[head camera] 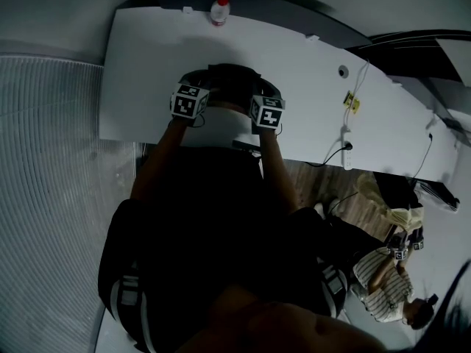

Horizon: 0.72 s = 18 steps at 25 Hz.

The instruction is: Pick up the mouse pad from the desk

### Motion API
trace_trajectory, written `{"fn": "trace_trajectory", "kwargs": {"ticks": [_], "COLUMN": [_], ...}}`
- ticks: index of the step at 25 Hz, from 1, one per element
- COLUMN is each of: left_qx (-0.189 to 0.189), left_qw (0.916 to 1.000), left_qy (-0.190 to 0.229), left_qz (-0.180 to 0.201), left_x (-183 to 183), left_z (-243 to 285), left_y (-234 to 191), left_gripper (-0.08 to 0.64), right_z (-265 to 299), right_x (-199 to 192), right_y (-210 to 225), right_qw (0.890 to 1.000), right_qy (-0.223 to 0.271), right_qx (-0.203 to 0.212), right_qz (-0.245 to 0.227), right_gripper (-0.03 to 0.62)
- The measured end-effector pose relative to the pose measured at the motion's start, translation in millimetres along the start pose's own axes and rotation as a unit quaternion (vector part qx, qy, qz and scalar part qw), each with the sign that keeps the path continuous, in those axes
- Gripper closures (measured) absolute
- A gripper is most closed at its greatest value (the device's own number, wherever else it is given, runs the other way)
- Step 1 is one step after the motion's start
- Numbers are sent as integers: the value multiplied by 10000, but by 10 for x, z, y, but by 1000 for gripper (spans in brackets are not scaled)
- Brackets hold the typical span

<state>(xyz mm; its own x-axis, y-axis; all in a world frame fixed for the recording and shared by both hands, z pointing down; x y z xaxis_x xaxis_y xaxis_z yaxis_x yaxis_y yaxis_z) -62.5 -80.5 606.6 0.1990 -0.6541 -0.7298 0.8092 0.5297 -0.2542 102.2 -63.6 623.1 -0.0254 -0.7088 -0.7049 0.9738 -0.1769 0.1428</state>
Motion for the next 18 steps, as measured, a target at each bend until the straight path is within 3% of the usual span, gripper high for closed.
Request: {"fn": "trace_trajectory", "kwargs": {"ticks": [18], "left_qx": [14], "left_qw": [9990], "left_qy": [387], "left_qz": [241], "left_x": [201], "left_z": [-216], "left_y": [116], "left_gripper": [512], "right_z": [-243], "right_x": [213], "right_y": [-64], "right_qw": [9995], "right_qy": [326], "right_qx": [25], "right_qz": [7], "right_gripper": [541]}}
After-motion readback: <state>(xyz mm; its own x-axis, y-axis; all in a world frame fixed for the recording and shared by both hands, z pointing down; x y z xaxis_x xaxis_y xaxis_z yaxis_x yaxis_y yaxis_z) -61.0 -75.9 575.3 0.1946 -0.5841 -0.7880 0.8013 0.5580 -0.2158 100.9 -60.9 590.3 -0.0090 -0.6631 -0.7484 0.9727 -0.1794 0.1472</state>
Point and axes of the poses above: the fingertips, and each gripper's own axes: z forward along the fingers, y to its right, x out of its top, the point moved 1 cm from there along -z, backward along the fingers, and after that the axes turned 1 degree about z, right-handed, at the moved point
